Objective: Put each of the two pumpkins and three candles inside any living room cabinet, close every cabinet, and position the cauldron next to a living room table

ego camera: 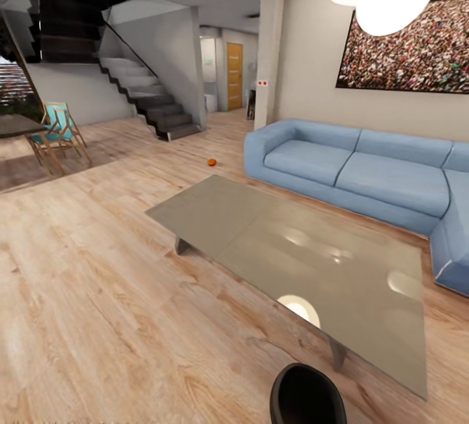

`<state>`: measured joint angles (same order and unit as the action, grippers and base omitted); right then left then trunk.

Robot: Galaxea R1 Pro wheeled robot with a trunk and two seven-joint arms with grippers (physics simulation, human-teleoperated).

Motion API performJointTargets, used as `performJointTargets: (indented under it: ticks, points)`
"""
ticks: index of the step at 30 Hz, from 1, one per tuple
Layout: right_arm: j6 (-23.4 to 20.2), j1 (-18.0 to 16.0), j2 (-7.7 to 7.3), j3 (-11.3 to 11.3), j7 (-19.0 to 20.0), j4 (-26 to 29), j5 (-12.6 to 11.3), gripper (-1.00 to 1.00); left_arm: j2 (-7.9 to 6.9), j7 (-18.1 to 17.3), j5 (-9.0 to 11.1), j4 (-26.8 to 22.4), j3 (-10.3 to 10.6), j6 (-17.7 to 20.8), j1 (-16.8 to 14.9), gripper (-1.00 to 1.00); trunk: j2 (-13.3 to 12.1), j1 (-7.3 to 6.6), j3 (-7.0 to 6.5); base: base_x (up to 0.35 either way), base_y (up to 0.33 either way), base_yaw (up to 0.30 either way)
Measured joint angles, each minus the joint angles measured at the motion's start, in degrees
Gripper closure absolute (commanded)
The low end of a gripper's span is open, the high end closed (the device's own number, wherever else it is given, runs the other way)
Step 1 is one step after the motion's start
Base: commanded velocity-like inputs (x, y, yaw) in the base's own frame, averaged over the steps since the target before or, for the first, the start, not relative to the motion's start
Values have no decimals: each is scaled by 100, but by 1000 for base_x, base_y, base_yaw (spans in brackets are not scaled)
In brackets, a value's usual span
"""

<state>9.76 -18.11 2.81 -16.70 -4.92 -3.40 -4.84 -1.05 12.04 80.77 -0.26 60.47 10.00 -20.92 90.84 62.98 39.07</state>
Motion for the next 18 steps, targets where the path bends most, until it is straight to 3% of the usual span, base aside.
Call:
performJointTargets:
  ticks: [18]
  points:
    - [-8,0,-17,0,0,-2,8,-100,-1,0,9,0,0,-15,0,-100,0,0,-114,0,0,229]
